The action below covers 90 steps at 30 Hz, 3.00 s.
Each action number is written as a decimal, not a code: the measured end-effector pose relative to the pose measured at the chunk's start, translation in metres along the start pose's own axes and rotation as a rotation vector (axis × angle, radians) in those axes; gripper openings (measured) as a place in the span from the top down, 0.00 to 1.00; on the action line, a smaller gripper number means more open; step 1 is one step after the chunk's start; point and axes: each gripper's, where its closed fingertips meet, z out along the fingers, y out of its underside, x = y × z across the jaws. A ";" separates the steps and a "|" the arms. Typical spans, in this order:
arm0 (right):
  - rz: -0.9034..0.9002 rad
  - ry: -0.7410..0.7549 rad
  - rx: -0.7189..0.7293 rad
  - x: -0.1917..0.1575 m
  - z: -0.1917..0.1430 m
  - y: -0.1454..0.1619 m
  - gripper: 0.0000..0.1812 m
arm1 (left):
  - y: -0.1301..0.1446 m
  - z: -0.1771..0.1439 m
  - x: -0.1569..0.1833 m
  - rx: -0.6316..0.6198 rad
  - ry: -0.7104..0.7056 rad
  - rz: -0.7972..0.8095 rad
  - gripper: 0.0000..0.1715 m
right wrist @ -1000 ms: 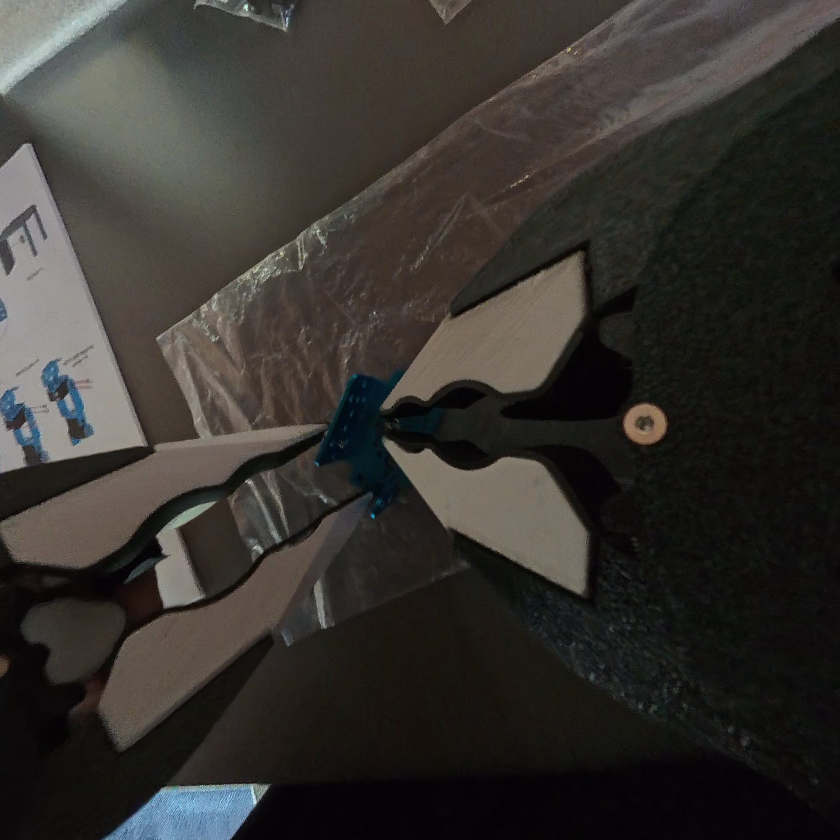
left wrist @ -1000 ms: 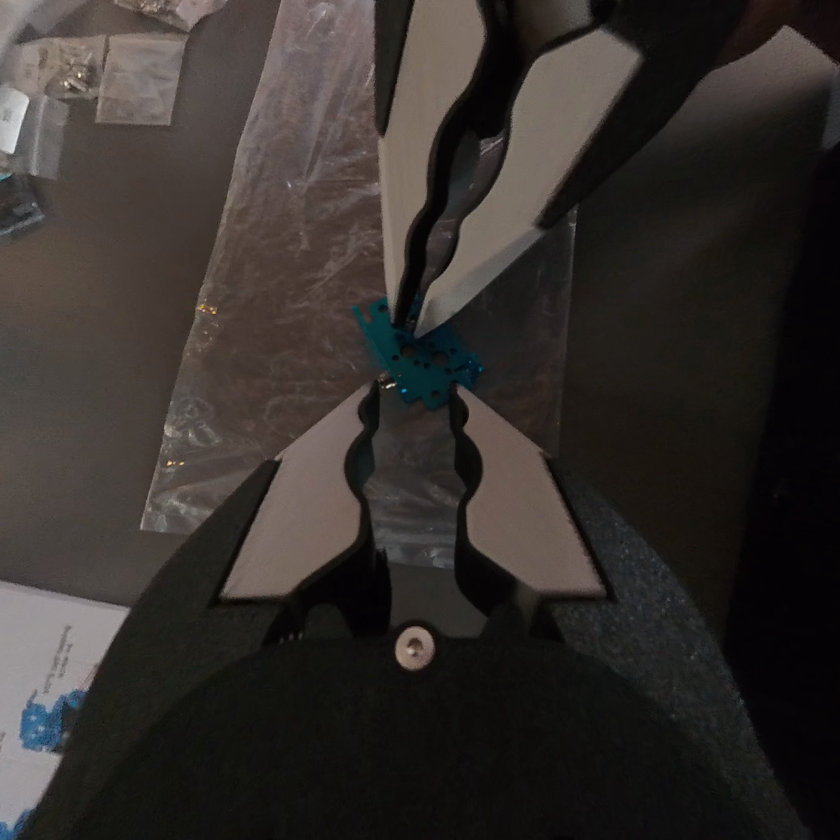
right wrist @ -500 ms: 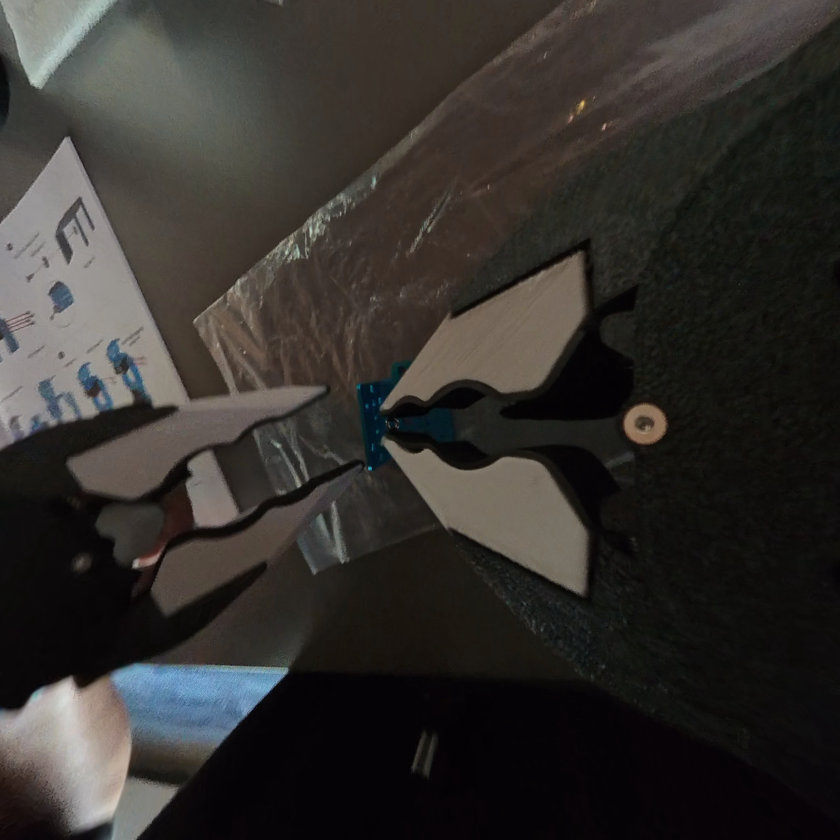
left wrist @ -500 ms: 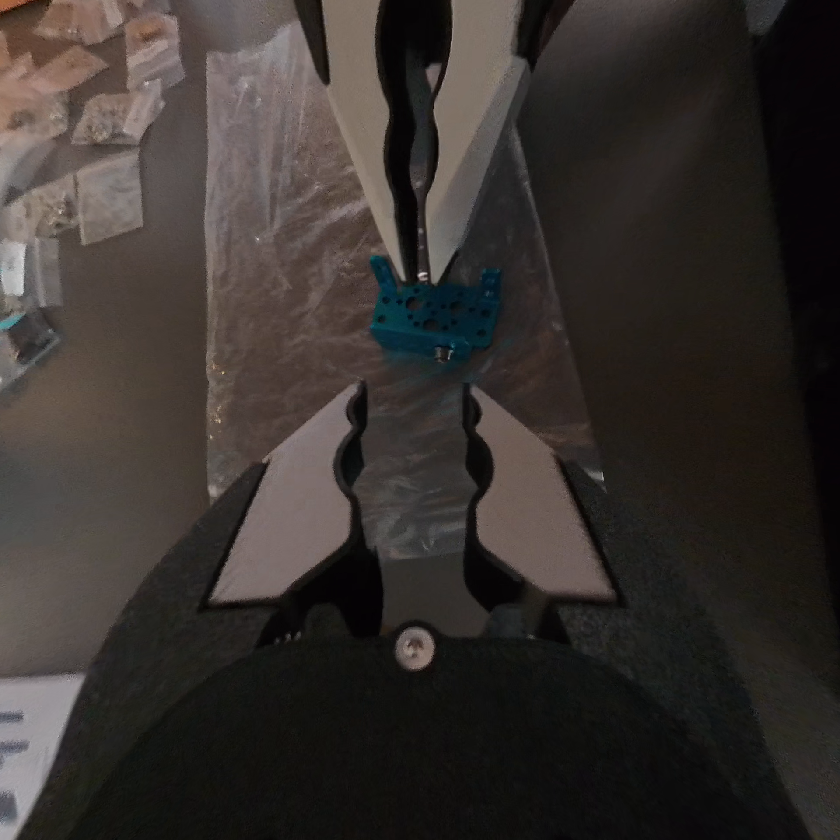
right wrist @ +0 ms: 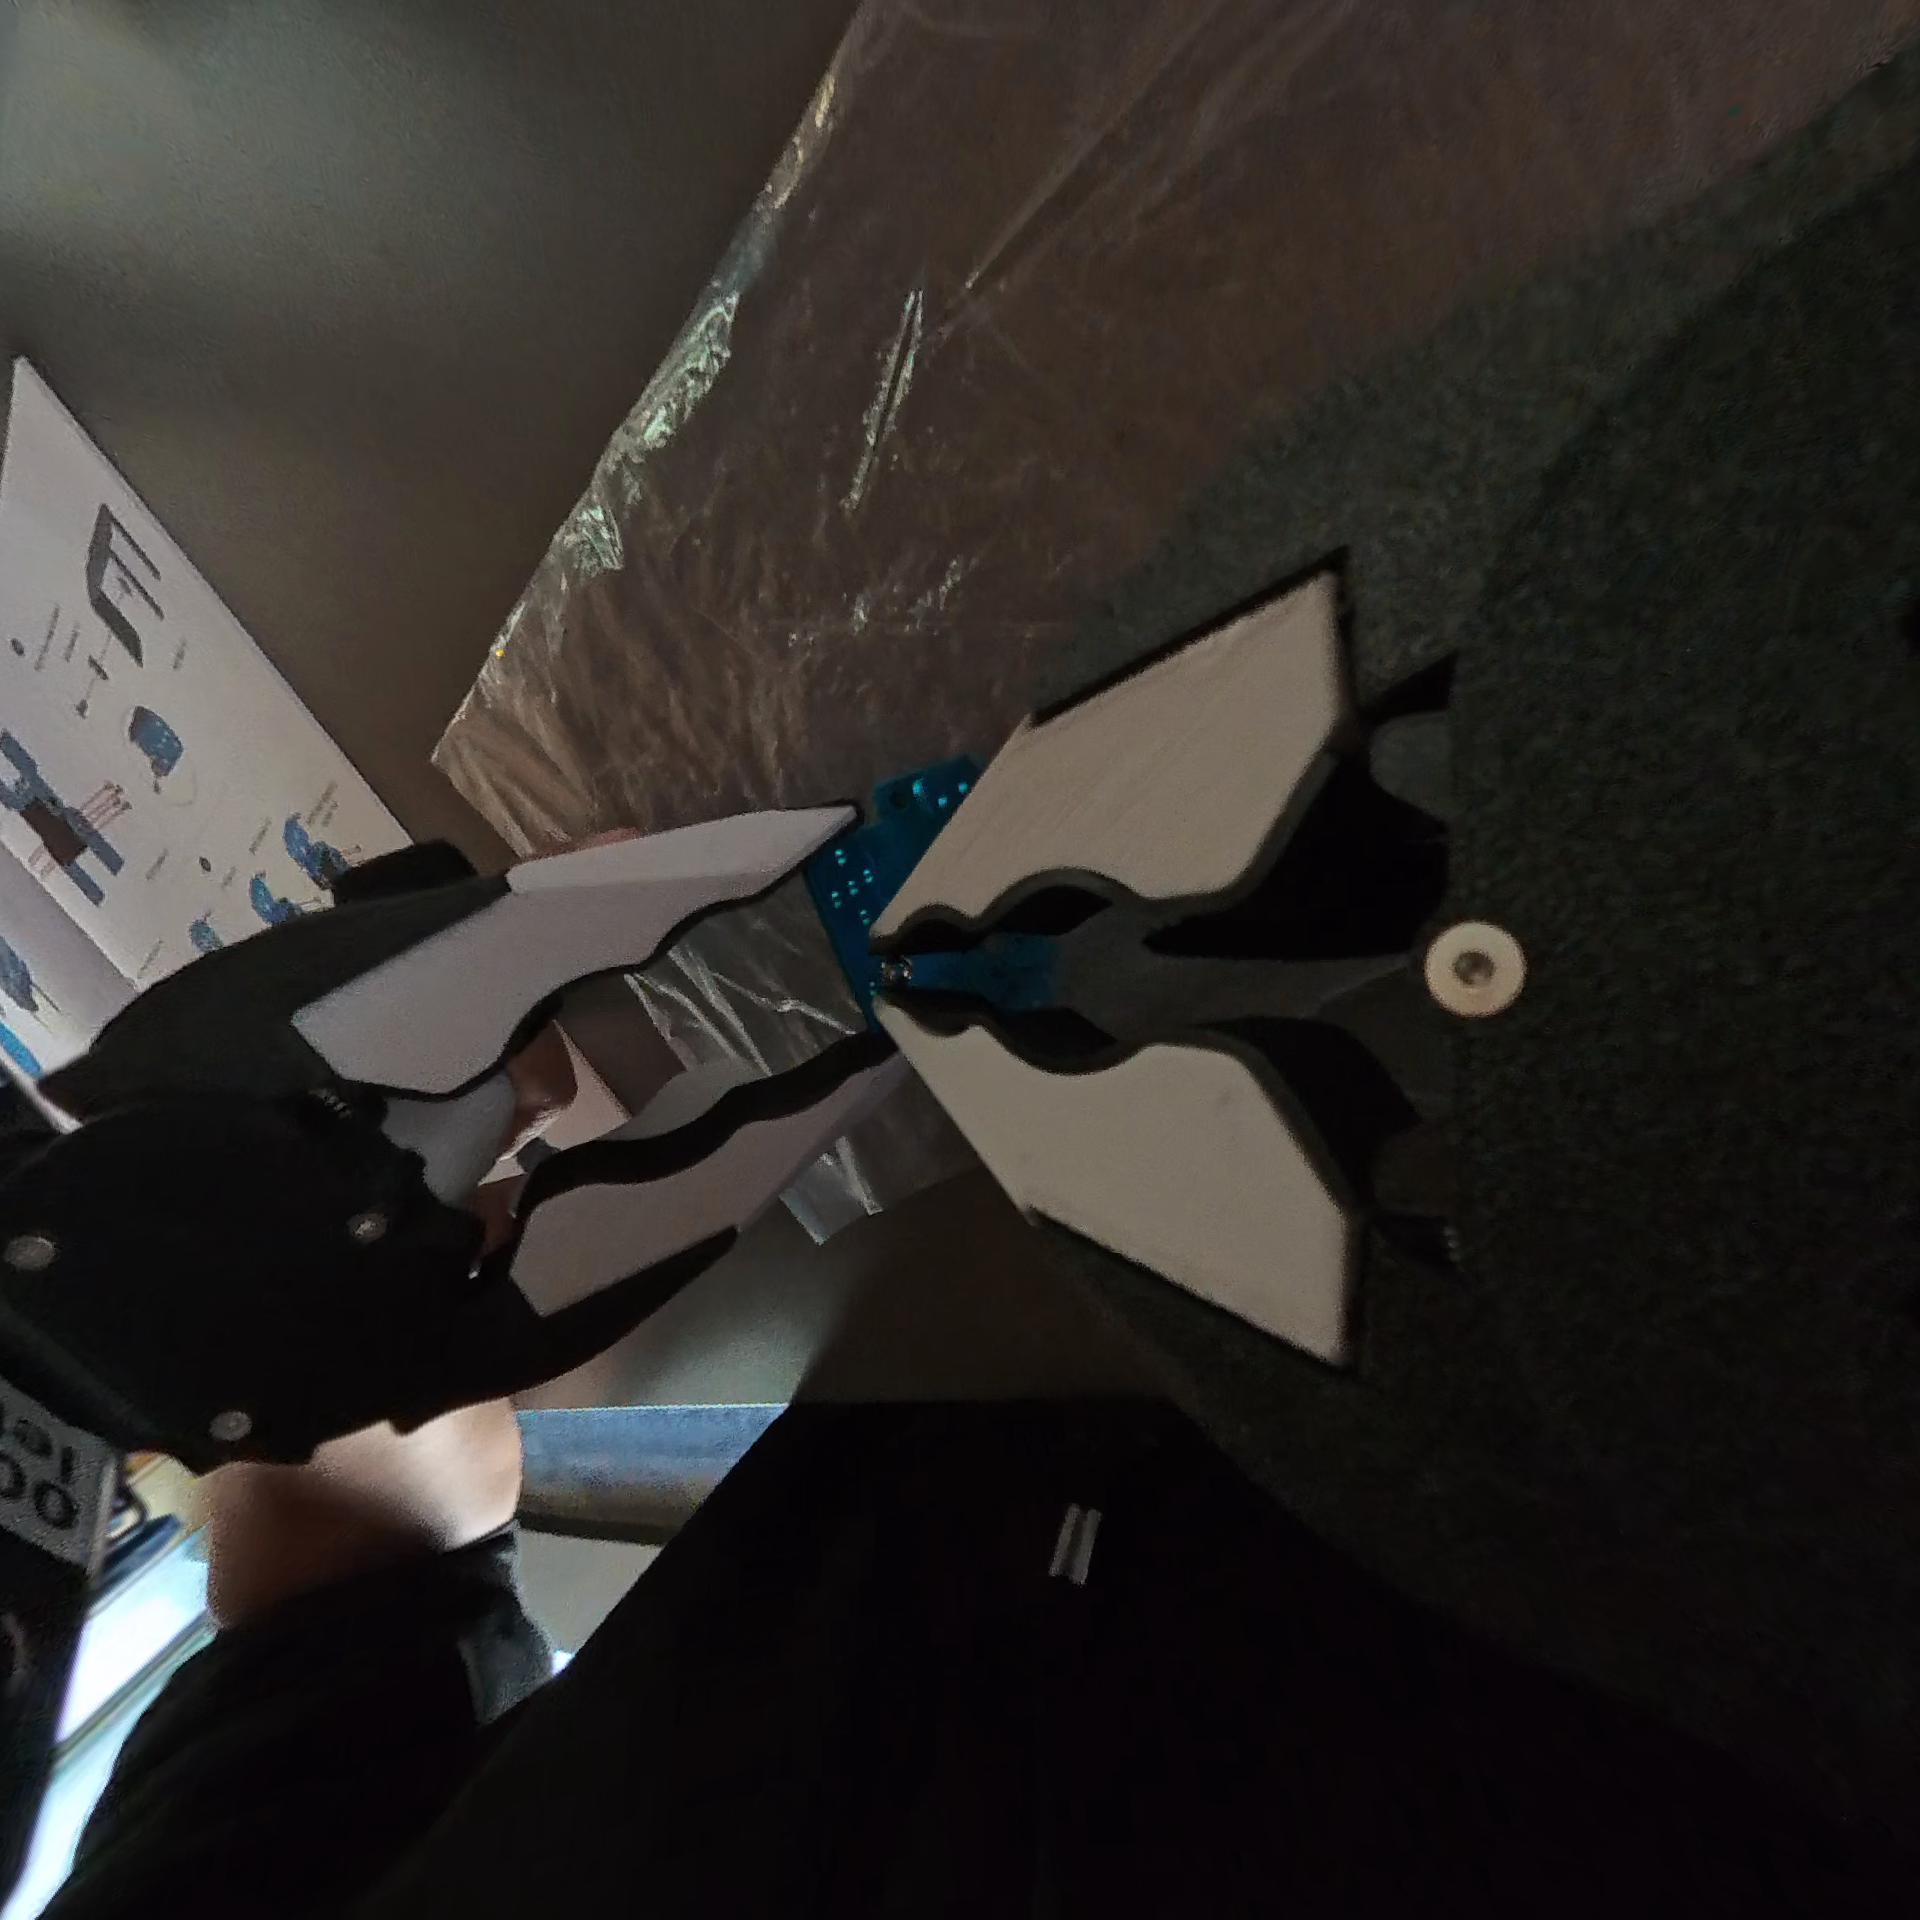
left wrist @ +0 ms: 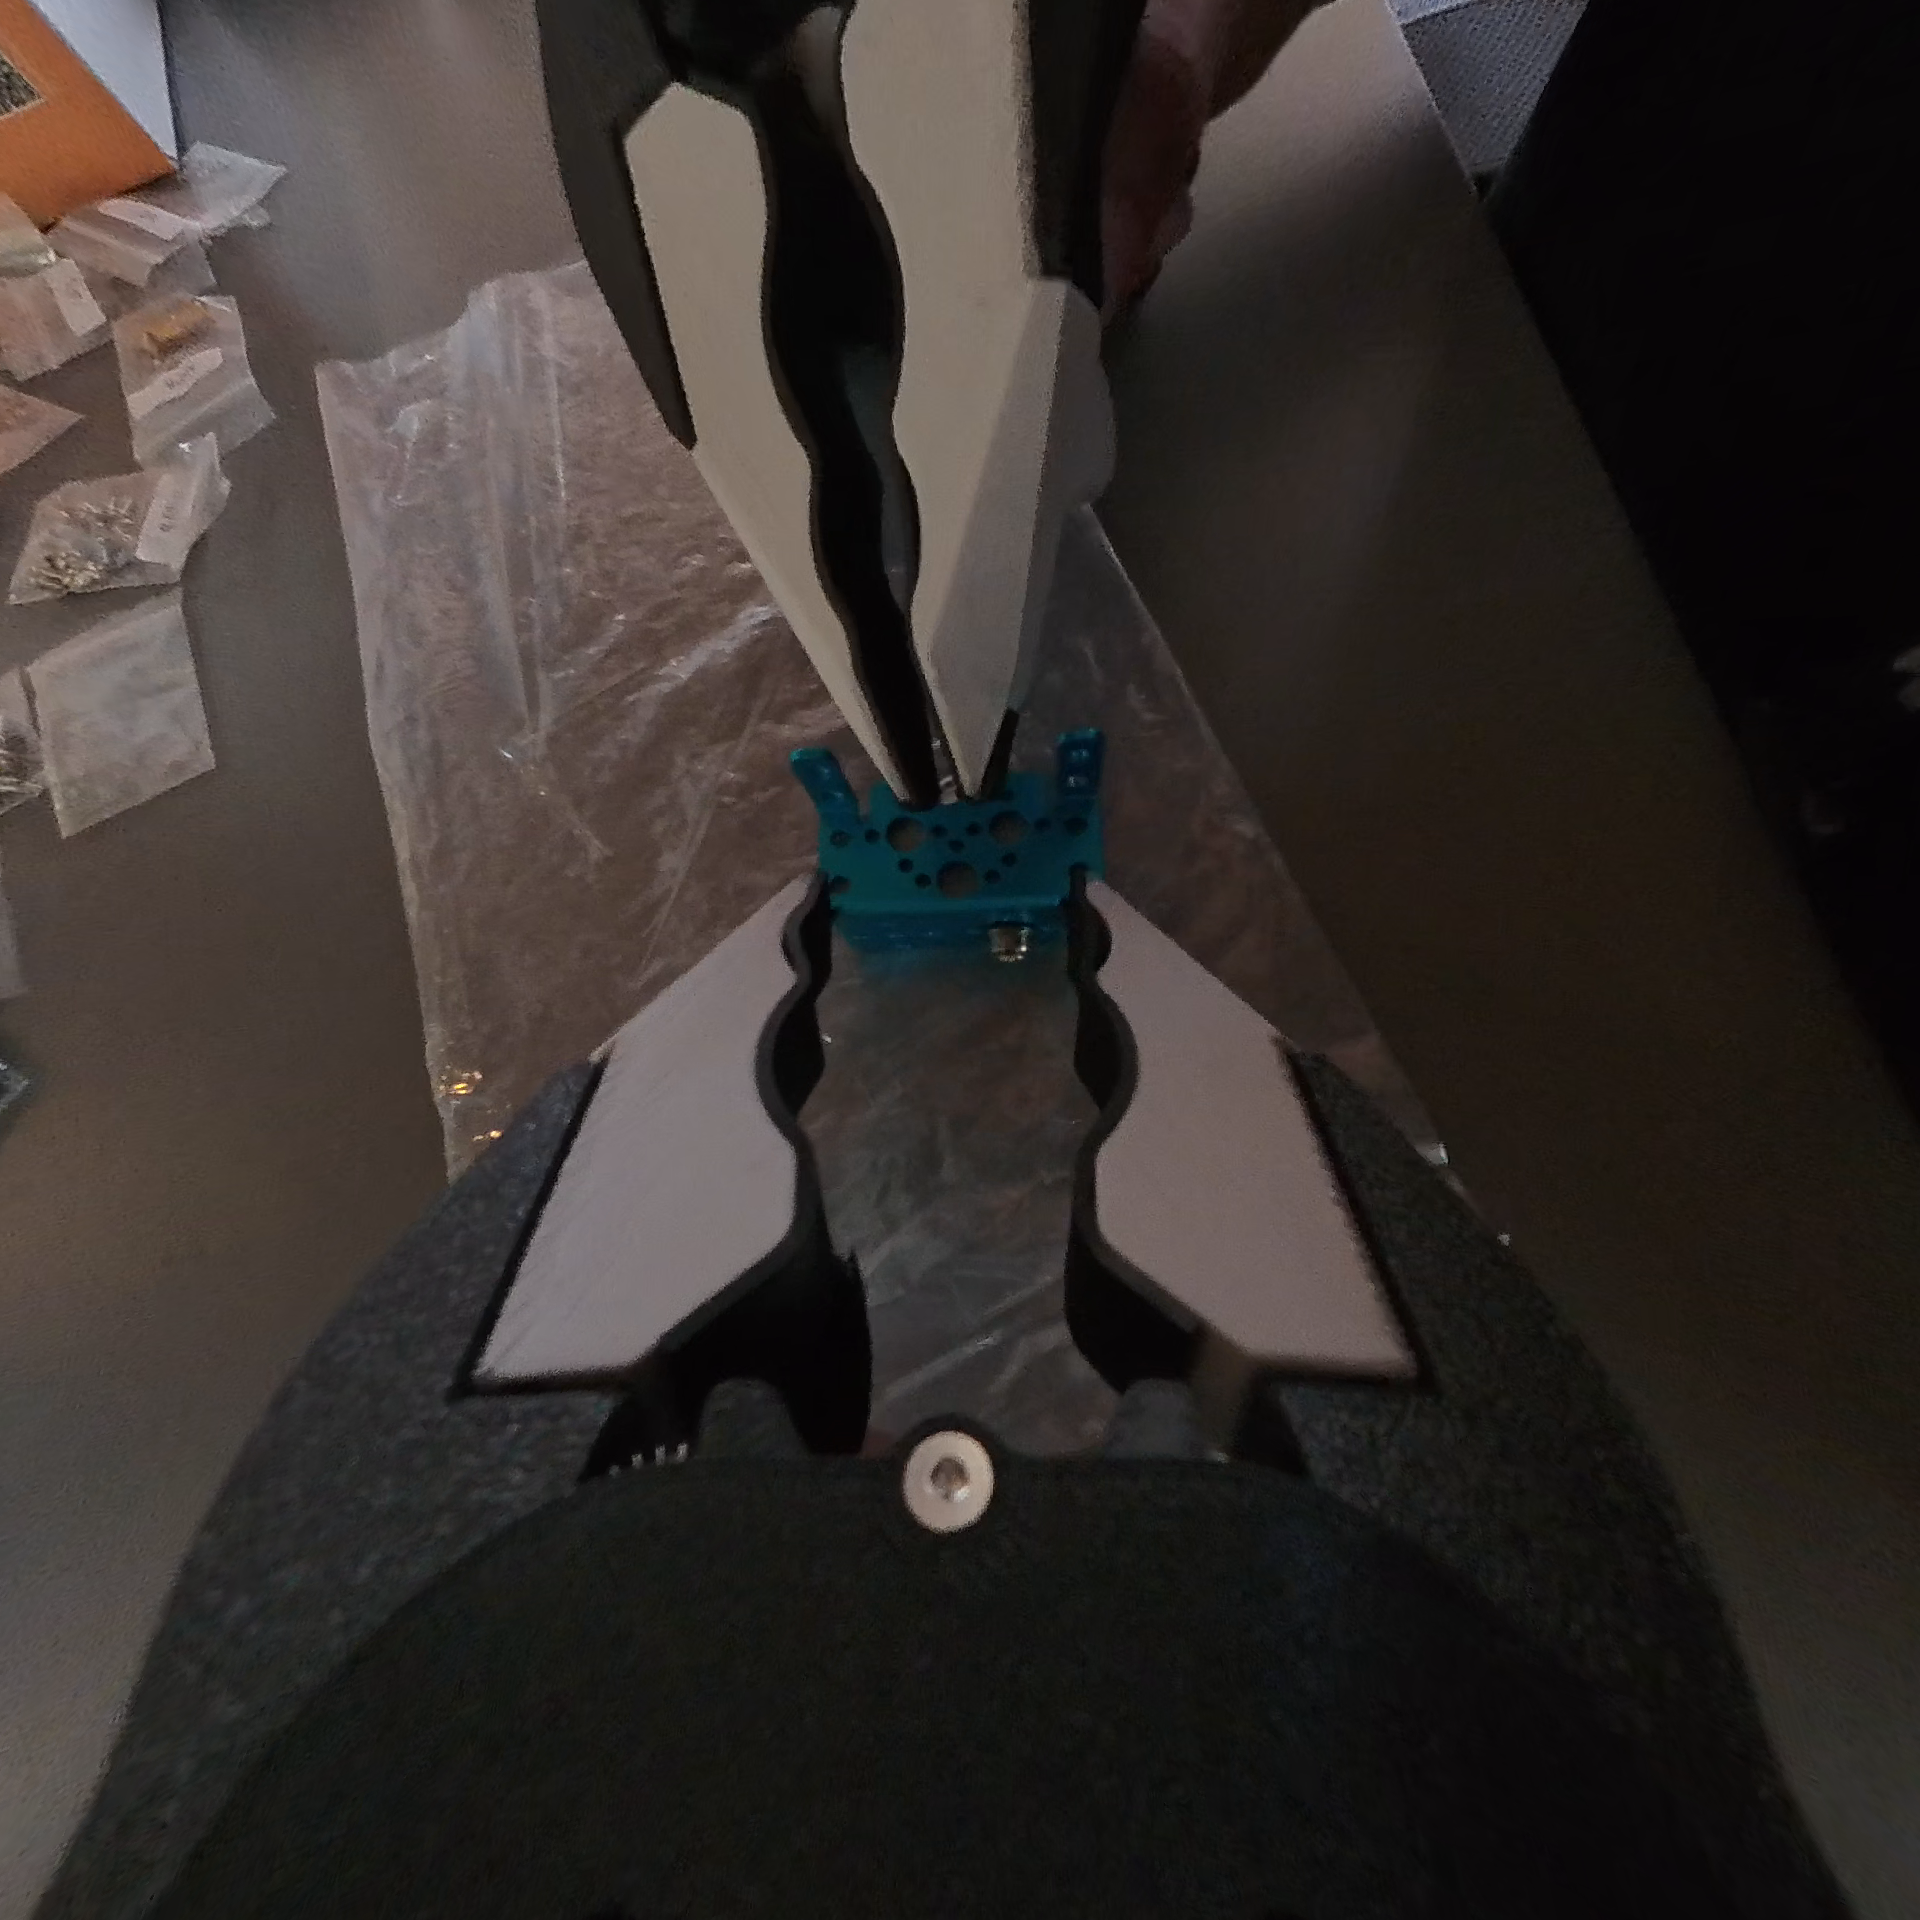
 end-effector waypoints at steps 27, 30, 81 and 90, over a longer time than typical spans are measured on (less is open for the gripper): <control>0.242 -0.069 0.091 -0.006 -0.009 0.003 0.98 | 0.004 -0.016 -0.011 0.044 -0.092 -0.074 0.71; 0.234 -0.059 0.064 -0.004 -0.004 0.007 0.98 | 0.004 -0.013 -0.008 0.033 -0.089 -0.032 0.71; 0.005 -0.076 -0.145 0.004 0.019 0.014 0.97 | 0.008 -0.007 -0.014 -0.018 -0.226 0.197 0.81; -0.005 -0.056 -0.173 0.005 0.015 0.016 0.98 | 0.002 -0.006 -0.017 -0.007 -0.346 0.378 0.77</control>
